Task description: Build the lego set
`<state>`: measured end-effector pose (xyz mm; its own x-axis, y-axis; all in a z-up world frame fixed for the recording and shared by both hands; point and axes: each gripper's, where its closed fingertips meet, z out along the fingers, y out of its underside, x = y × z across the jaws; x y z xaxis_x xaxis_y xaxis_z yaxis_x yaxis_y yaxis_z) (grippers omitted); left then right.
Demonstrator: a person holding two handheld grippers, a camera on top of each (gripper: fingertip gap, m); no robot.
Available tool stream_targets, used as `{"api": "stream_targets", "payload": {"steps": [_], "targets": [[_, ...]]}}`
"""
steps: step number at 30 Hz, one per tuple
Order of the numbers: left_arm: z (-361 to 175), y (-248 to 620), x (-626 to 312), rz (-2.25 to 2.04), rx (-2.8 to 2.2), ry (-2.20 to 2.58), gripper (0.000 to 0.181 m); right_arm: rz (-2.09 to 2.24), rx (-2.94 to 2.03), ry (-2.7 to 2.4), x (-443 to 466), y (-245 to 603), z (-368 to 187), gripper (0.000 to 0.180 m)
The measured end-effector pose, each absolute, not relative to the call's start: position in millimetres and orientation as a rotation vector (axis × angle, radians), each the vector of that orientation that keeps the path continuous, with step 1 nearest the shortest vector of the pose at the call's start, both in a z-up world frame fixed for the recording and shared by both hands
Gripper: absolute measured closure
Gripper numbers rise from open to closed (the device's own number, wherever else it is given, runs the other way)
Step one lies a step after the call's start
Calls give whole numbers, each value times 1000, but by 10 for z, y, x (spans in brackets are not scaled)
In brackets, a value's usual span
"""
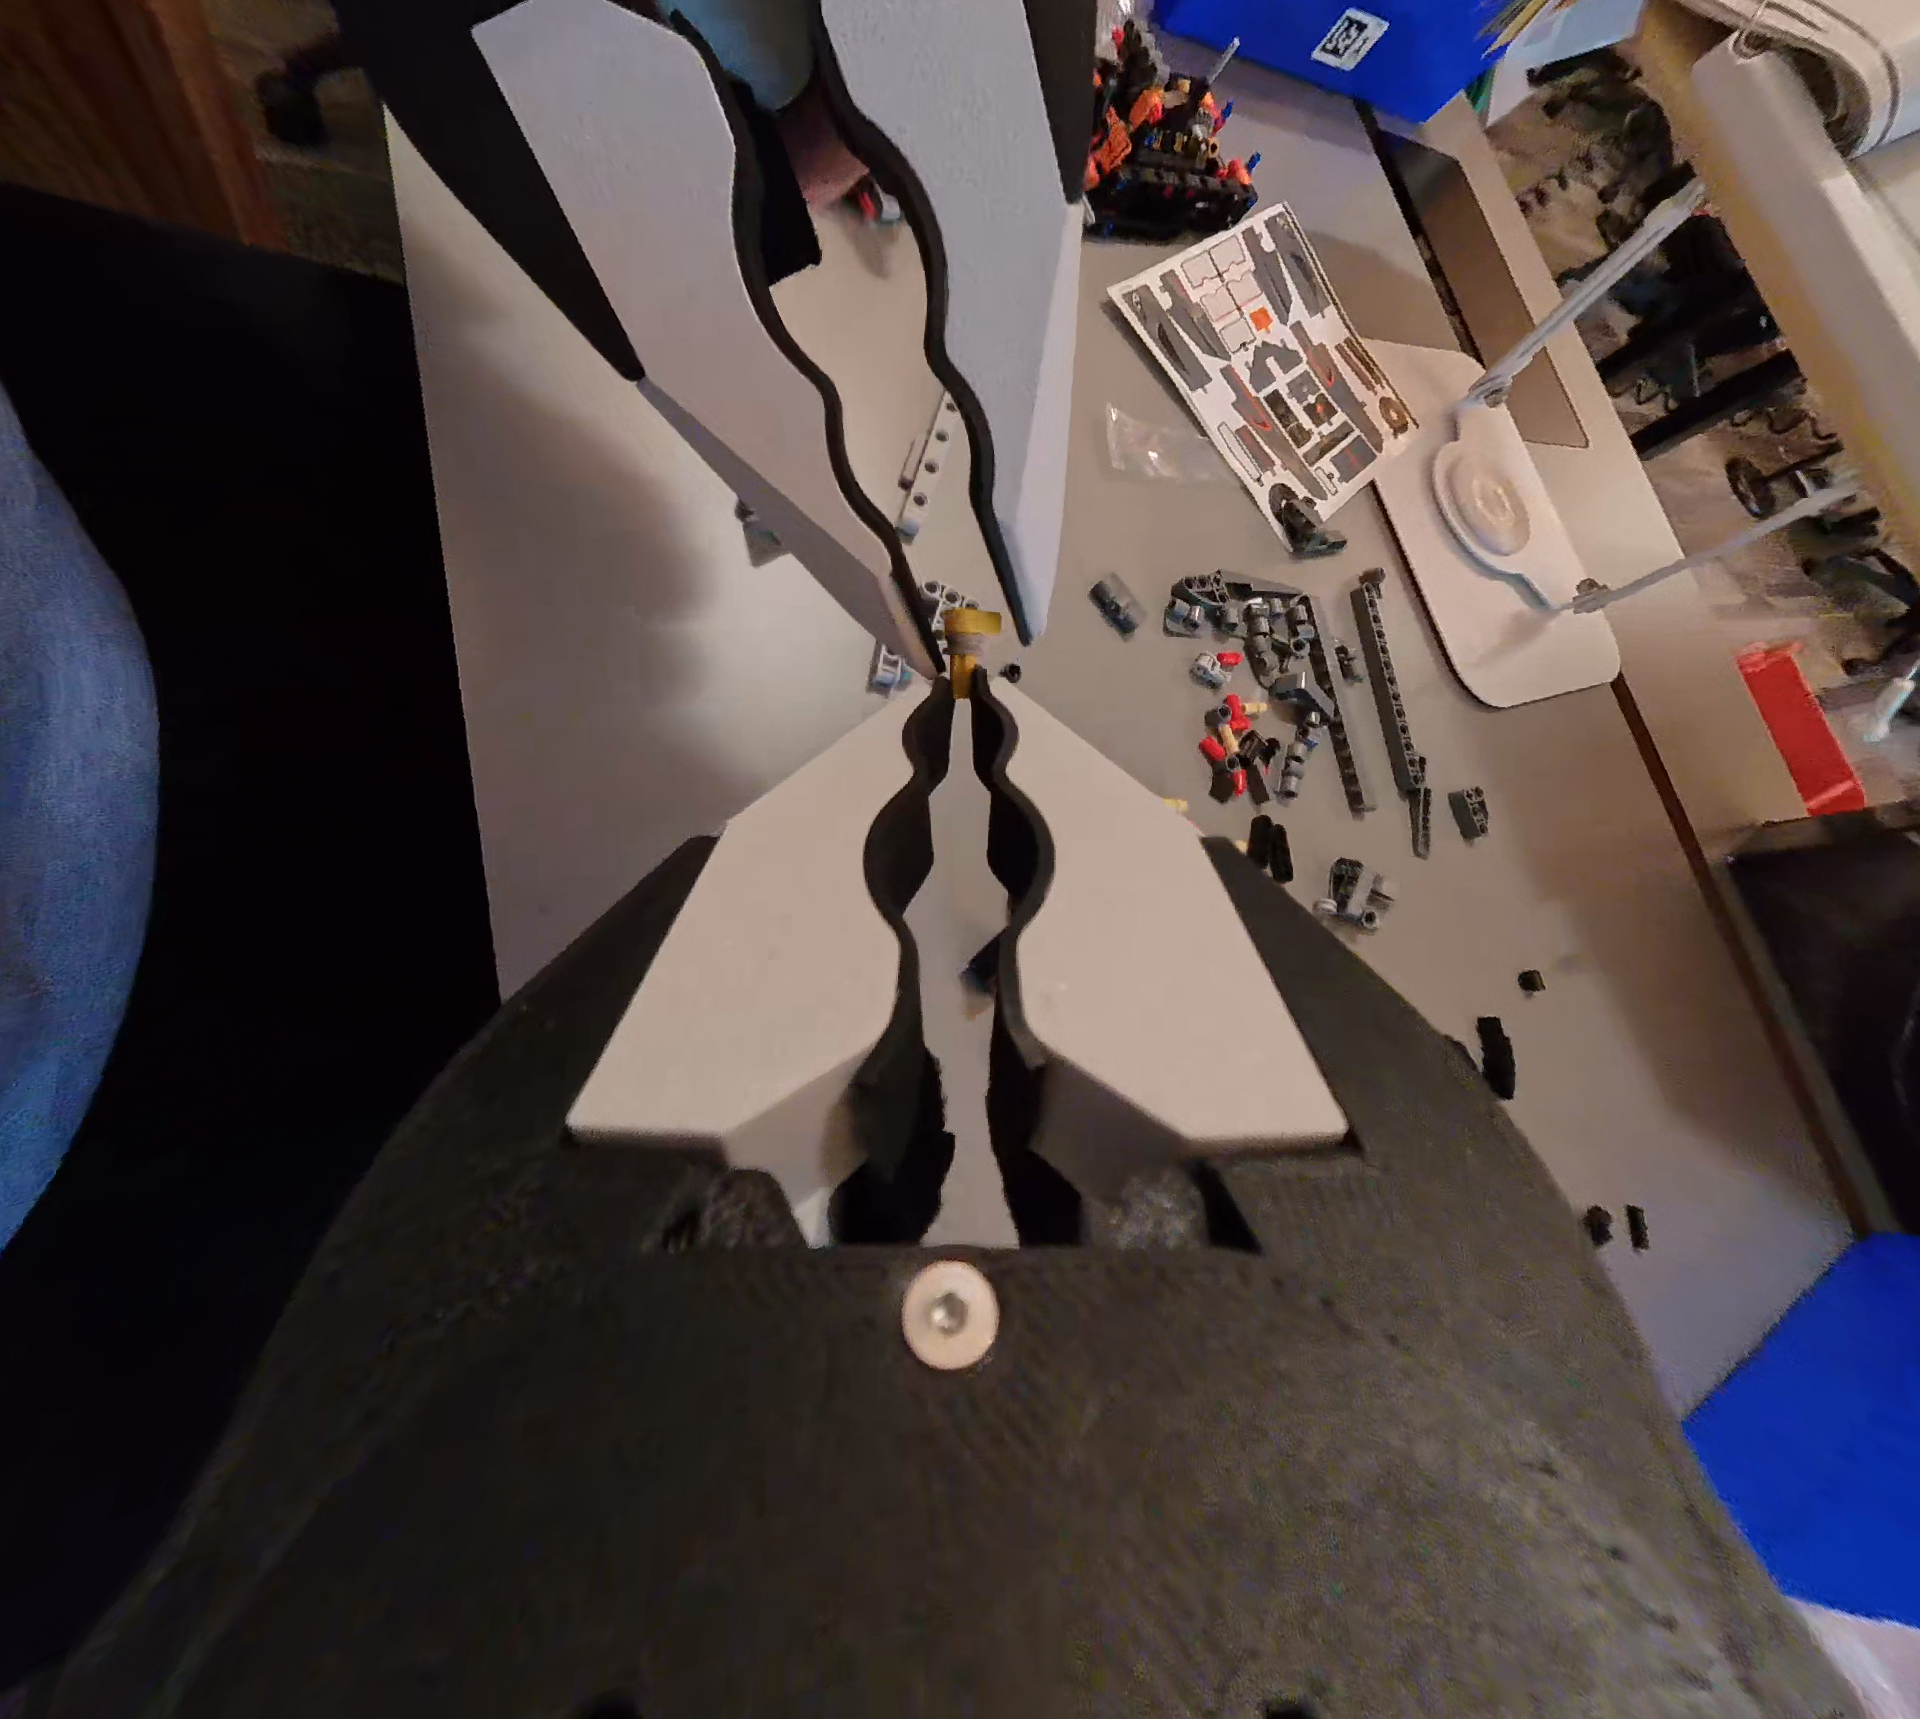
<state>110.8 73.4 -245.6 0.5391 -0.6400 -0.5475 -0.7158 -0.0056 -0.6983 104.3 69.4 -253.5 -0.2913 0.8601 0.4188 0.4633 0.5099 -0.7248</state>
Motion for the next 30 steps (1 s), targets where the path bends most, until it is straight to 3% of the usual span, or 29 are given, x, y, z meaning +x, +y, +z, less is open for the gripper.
{"api": "stream_targets", "payload": {"steps": [15,30], "targets": [[-1950,808,765,-201,-1683,819,145,680,-1007,-1818,888,873,-2167,179],[-1744,894,523,-377,-1611,712,151,681,-986,-1796,630,952,-1953,180]]}}
